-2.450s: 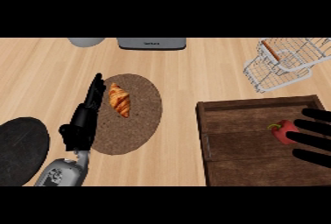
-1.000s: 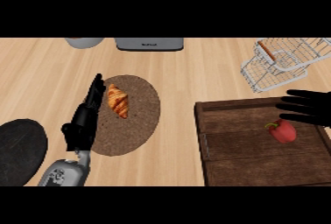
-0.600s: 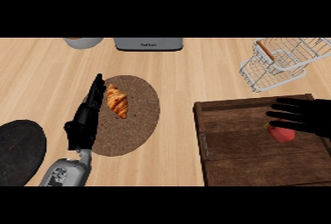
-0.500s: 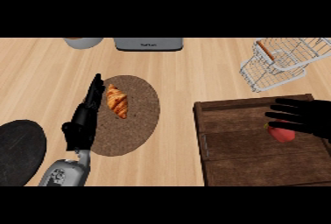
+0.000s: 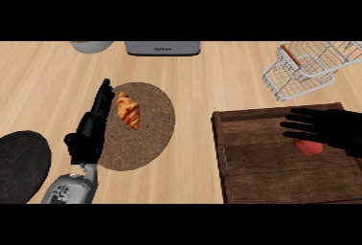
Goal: Pick the bell pepper from the tray and place it in the tiered basket
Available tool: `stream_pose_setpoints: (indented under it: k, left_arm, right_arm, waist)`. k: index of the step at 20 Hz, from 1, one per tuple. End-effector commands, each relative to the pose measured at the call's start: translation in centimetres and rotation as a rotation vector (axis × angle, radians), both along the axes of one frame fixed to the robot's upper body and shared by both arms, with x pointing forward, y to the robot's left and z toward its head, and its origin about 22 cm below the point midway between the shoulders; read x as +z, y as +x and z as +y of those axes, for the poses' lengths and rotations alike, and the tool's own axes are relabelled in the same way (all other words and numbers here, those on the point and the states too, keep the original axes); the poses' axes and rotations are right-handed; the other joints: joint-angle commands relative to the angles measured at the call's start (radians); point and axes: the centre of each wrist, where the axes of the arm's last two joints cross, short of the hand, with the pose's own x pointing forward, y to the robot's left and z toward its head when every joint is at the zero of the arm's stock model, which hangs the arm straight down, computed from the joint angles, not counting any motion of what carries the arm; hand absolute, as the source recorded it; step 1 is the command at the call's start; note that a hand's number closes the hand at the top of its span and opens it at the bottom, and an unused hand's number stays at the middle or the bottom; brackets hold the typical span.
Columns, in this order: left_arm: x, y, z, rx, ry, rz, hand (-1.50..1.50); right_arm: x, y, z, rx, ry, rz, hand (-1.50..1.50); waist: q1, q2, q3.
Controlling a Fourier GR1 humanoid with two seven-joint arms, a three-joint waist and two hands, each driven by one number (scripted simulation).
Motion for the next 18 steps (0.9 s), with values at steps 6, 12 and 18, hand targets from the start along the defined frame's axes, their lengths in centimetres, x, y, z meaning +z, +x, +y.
stream_pose_setpoints:
  k: [6,12,18]
  left_arm:
    - [0.0,0.0,1.3,0.01,0.011,0.019,0.0]
    - [0.4,0.2,-0.3,0.01,0.004,0.01,0.0]
    - [0.4,0.2,0.7,-0.009,-0.006,-0.003,0.0]
  right_arm:
    - [-0.7,0.1,0.8,0.043,0.021,0.062,-1.5]
    - [-1.9,-0.1,-0.9,0.037,0.04,0.11,-1.5]
    - [-5.6,1.0,2.2,0.068,0.163,0.013,1.5]
  waist:
    - [-0.003,-0.001,0.0]
    - [-0.006,0.0,0.0]
    - [0.002,0.002,0.0]
